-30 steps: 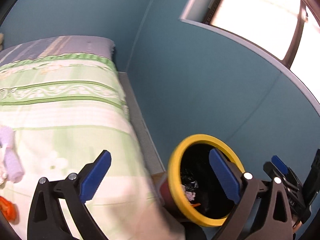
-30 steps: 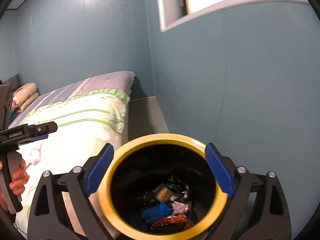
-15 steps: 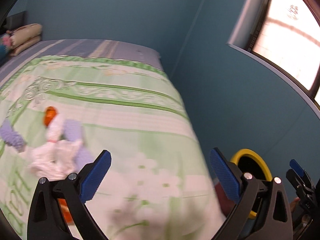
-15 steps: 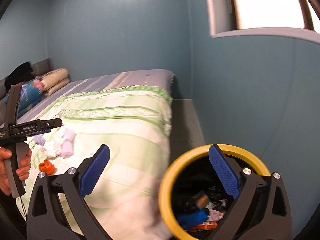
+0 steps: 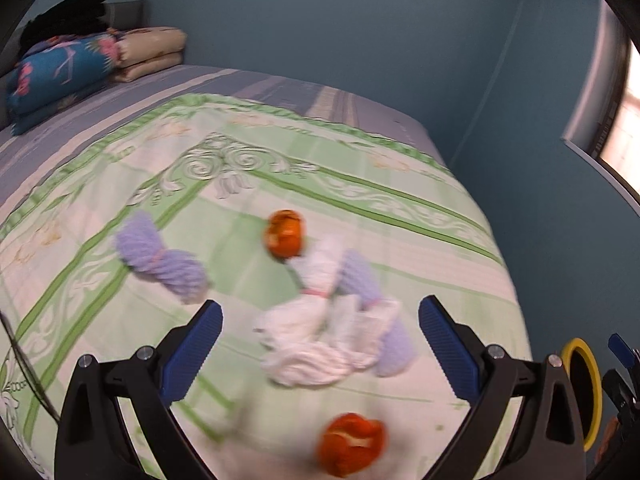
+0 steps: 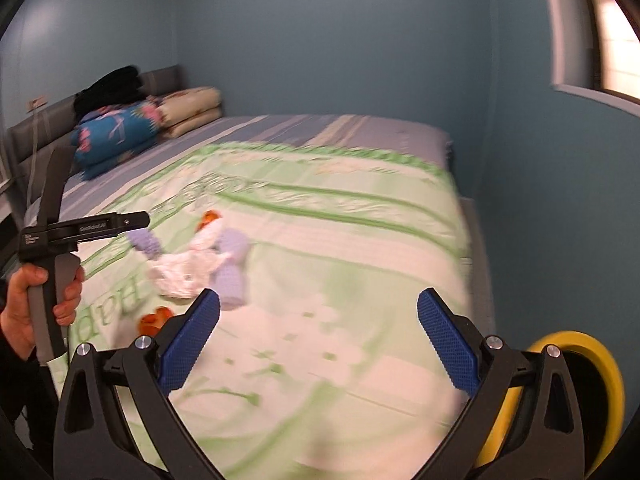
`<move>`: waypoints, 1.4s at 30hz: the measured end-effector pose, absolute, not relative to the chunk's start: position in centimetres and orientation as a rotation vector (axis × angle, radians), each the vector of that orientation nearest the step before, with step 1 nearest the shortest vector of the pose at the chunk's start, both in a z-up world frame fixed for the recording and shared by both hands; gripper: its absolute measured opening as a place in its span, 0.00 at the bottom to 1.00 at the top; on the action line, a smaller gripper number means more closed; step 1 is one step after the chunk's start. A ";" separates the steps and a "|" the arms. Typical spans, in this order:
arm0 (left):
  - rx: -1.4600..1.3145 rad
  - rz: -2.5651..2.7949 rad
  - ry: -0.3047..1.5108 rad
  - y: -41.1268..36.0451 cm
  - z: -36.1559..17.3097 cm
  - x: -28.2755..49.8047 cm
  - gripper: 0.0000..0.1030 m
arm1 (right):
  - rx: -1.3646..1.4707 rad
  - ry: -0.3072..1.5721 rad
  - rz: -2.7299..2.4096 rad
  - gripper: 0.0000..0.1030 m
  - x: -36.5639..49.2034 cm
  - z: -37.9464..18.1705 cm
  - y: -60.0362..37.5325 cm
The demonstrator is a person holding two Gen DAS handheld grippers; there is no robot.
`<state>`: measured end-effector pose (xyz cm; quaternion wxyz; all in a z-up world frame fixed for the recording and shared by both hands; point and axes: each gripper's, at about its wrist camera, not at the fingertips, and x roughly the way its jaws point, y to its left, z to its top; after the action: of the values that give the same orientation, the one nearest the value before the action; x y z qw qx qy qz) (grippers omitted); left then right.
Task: Collect trash
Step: 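Move both tools back over the foam nets and tissues on the bed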
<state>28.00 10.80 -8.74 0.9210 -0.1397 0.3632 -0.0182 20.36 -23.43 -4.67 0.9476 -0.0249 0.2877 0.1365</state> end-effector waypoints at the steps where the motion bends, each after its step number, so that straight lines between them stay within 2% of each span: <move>1: -0.295 -0.015 0.748 12.2 -9.1 28.1 0.92 | -0.055 0.596 0.301 0.92 21.0 -4.9 -22.3; 9: -0.355 0.104 0.767 20.8 -11.9 29.8 0.92 | -0.058 0.678 0.495 0.92 27.5 -7.1 -12.9; 17: -0.430 0.154 0.775 25.1 -14.4 31.5 0.92 | -0.053 0.762 0.576 0.92 33.2 -9.8 -5.3; 34: -0.527 0.131 0.813 26.4 -17.8 33.8 0.92 | 0.034 0.917 0.588 0.91 39.4 -15.1 -1.4; 36: -0.530 0.125 0.820 26.5 -18.1 34.2 0.92 | 0.038 0.942 0.584 0.84 40.2 -15.9 -1.3; 40: -0.525 0.122 0.841 26.2 -18.9 35.2 0.92 | 0.030 0.966 0.571 0.83 41.3 -16.7 -0.9; 42: -0.519 0.116 0.845 26.0 -19.1 35.7 0.92 | 0.011 0.966 0.559 0.79 41.7 -16.9 -0.5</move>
<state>35.66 26.00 -19.05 0.8780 -0.2487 0.4053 0.0557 41.73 -0.52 -16.87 0.8482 0.0054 0.4585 0.2652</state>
